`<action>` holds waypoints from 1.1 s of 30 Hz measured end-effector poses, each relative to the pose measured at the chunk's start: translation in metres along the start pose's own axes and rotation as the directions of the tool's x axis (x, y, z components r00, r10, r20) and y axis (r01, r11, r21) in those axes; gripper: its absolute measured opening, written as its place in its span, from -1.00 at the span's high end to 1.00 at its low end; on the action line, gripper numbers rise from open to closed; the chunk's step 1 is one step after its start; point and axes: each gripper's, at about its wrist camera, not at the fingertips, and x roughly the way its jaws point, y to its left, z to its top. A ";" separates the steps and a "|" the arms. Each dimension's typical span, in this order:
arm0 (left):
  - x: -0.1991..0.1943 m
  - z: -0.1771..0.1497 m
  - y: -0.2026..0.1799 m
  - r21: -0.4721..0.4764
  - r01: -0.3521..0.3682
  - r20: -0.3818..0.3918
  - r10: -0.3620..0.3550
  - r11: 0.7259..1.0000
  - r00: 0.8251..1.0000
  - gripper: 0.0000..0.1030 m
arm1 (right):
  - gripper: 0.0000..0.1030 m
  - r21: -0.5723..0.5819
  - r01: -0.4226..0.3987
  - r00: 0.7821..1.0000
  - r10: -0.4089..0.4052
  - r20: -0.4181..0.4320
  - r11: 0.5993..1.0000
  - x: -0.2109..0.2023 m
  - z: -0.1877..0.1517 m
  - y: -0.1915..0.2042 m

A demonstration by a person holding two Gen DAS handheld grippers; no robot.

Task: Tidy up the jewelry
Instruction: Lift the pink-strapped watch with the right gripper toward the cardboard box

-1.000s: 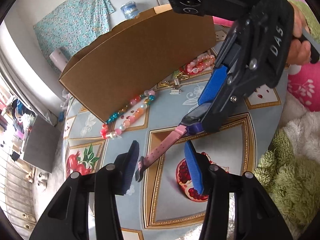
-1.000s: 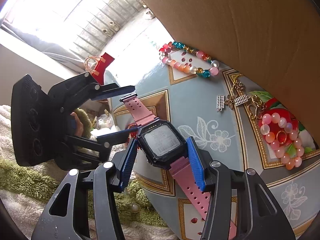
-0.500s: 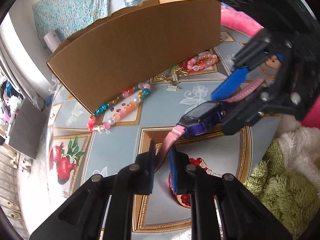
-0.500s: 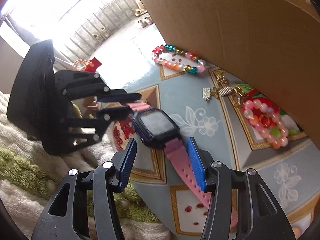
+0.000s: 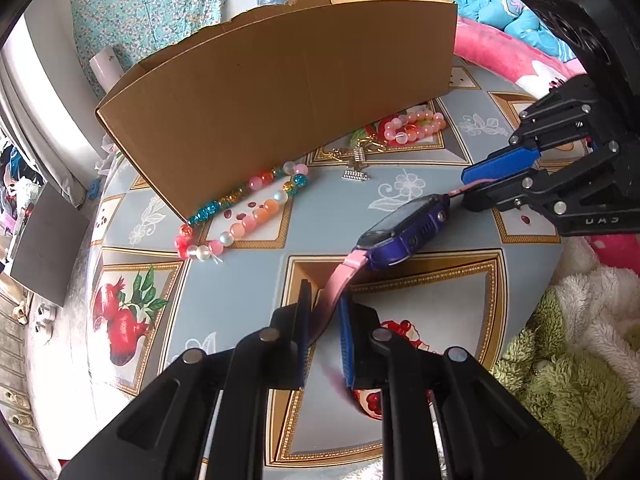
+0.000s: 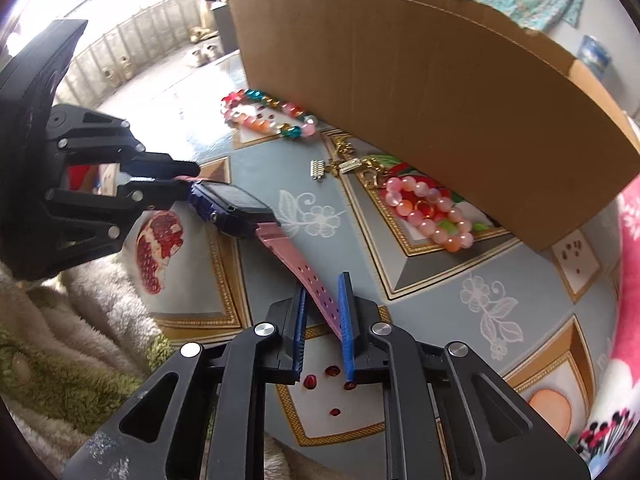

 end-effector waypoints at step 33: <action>-0.096 0.035 0.009 -0.011 -0.118 0.311 0.116 0.993 0.943 0.94 | 0.98 0.208 0.224 0.885 -0.288 0.367 0.952 -0.104 0.013 0.036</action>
